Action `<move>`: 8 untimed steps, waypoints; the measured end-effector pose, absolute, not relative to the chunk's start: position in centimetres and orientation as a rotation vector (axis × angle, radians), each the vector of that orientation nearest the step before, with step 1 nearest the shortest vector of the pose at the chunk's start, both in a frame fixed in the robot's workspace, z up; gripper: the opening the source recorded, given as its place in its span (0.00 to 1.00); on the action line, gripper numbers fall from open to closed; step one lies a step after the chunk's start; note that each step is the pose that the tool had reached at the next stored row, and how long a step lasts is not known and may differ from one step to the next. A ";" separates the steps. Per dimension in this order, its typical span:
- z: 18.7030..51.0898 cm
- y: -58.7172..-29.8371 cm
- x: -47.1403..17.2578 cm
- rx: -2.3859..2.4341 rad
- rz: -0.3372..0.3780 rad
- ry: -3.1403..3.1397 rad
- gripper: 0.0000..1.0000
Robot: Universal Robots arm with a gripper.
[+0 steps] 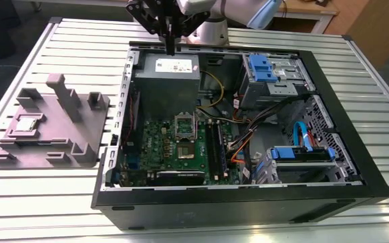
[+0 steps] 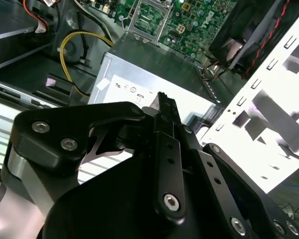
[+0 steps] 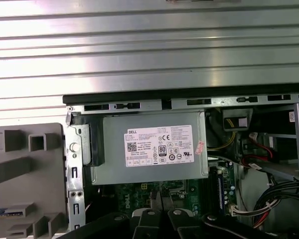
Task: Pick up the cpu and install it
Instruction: 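Reach for the cpu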
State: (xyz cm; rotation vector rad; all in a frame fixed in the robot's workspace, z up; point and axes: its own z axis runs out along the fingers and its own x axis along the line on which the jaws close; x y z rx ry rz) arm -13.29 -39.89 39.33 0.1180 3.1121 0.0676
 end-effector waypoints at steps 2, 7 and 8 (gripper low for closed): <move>39.3 -39.9 -13.6 0.118 0.068 3.112 0.14; 39.3 -39.9 -14.7 0.118 0.068 3.109 0.14; 39.3 -39.9 -14.9 0.118 0.068 3.109 0.14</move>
